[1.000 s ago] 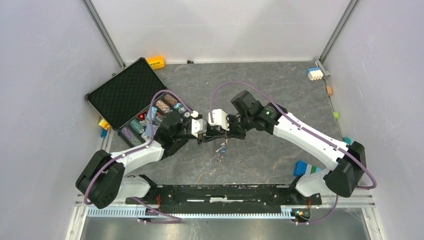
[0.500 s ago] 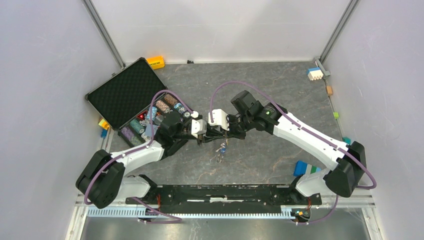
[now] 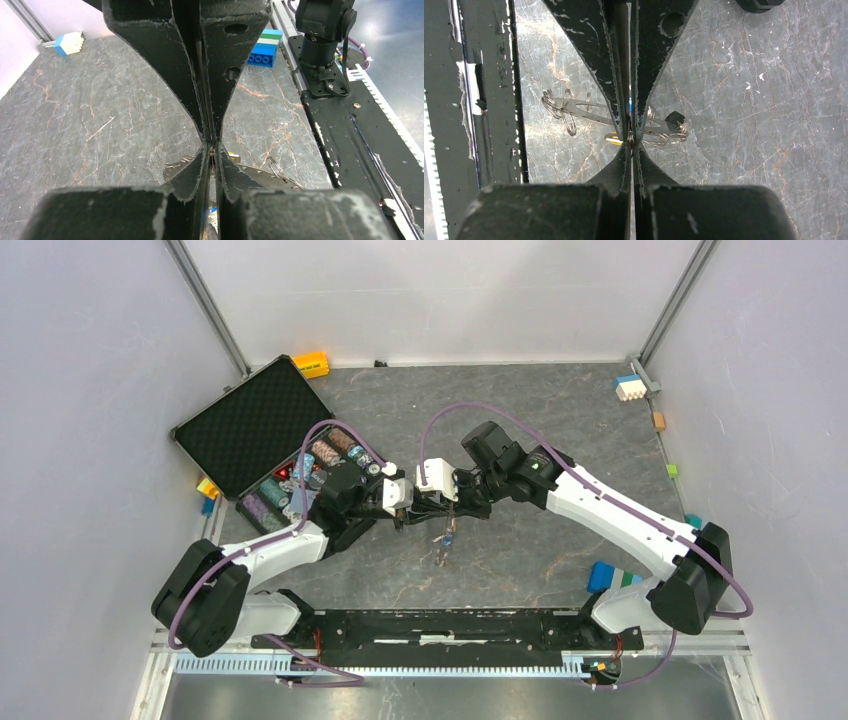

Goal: Put the keys on the keyring

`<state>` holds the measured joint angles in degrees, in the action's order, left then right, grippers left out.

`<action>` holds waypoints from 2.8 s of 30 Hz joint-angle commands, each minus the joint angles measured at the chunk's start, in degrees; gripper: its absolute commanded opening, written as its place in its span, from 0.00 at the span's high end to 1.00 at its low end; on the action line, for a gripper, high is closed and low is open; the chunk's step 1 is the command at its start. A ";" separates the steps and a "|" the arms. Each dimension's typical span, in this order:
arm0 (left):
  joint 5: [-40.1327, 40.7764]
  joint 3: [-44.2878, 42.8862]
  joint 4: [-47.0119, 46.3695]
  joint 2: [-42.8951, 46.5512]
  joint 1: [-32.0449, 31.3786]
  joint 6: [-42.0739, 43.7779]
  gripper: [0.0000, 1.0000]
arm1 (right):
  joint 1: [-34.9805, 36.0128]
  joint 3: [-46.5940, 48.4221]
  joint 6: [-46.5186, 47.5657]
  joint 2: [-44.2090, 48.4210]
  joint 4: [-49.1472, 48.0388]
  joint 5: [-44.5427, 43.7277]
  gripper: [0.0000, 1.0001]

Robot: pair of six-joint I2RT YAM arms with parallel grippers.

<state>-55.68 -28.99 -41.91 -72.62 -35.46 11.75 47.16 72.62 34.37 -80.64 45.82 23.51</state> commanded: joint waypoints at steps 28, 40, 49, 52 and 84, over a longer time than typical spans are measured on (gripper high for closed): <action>-1.32 -0.57 1.79 0.52 -0.22 1.04 0.98 | 0.17 -0.17 -0.41 2.42 -4.27 0.53 1.00; 0.92 2.08 -8.09 2.74 -0.04 -5.67 0.98 | -2.86 -4.81 1.52 6.63 -6.32 6.26 0.62; 1.54 2.69 -11.02 2.70 -0.05 -7.87 0.98 | -5.22 -7.97 1.46 7.42 -8.35 14.38 0.61; 1.41 2.78 -11.18 2.88 -0.04 -7.95 0.98 | -5.50 -8.17 1.41 6.69 -8.68 15.57 0.67; -2.63 3.86 -13.25 3.26 0.03 -7.51 0.98 | -6.75 -9.13 1.71 3.82 -10.08 17.35 1.00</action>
<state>-56.16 -25.28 -50.24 -70.63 -35.42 5.39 40.71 63.59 35.86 -76.25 37.30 39.16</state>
